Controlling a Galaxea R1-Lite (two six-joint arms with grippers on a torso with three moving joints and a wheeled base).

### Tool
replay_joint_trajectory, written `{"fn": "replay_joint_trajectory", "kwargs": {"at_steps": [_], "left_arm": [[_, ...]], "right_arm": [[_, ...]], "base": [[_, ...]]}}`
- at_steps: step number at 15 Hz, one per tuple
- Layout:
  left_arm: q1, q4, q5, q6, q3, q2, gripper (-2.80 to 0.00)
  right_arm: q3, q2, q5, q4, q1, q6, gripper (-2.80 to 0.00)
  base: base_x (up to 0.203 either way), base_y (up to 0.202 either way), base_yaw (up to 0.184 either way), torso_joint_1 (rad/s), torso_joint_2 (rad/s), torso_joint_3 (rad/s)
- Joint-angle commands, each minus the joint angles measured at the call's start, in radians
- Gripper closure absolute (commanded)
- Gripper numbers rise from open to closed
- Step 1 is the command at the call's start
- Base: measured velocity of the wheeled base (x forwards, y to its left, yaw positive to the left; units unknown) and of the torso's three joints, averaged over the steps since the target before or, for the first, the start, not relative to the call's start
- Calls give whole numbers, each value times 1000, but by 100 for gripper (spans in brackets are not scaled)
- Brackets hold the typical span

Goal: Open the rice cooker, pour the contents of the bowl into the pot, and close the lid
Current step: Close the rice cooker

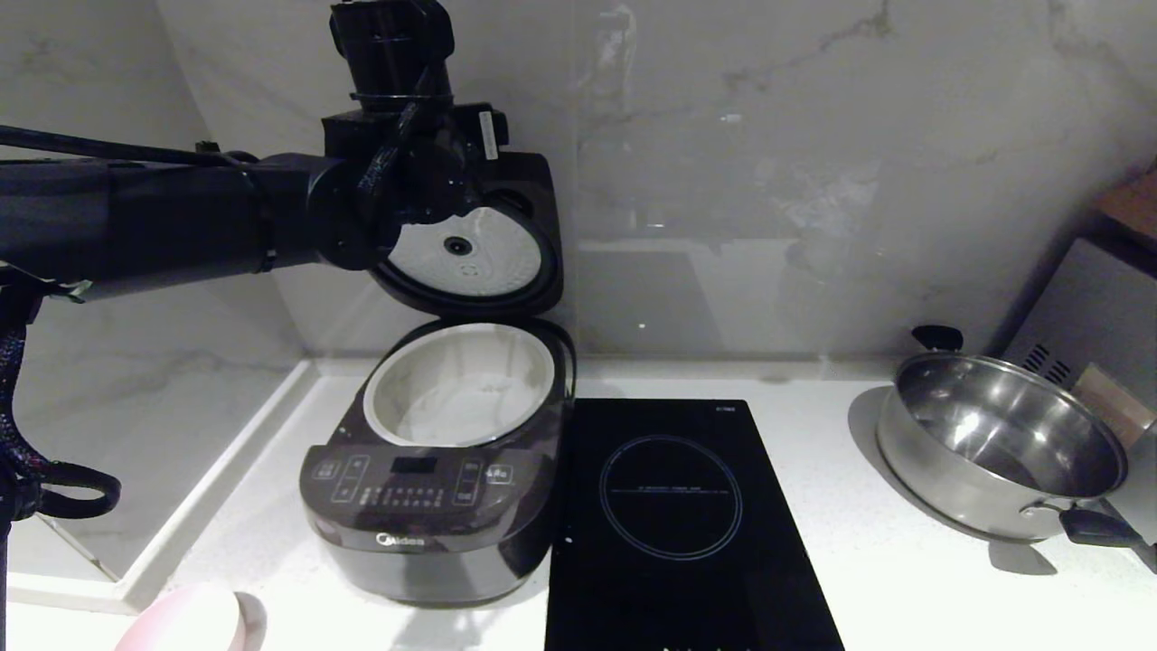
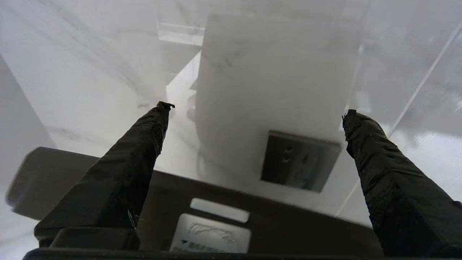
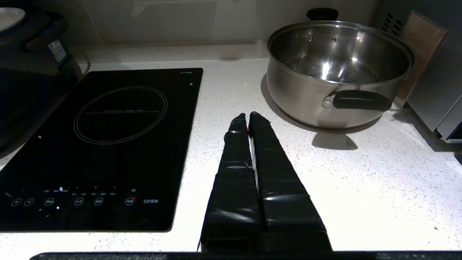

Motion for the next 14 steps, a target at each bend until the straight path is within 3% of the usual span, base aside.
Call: {"fn": "replay_joint_trajectory", "kwargs": {"at_steps": [1,5,11,14], "left_arm": [[-3,0,2,15,20,-19,-280],[-2,23,-16,92,128,-67,-280],[-8,87,-34,101,214,-126,-280],[-9,97,-70,101,333,-192,-280]], "right_arm": [[0,-2,0,0,0,0,0],[0,-1,1,0,1,0,0],[0,-2,1,0,1,0,0],[0,-1,0,0,1,0,0]], "base": [[0,0,0,0,0,0],[0,0,0,0,0,0],[0,0,0,0,0,0],[0,0,0,0,0,0]]}}
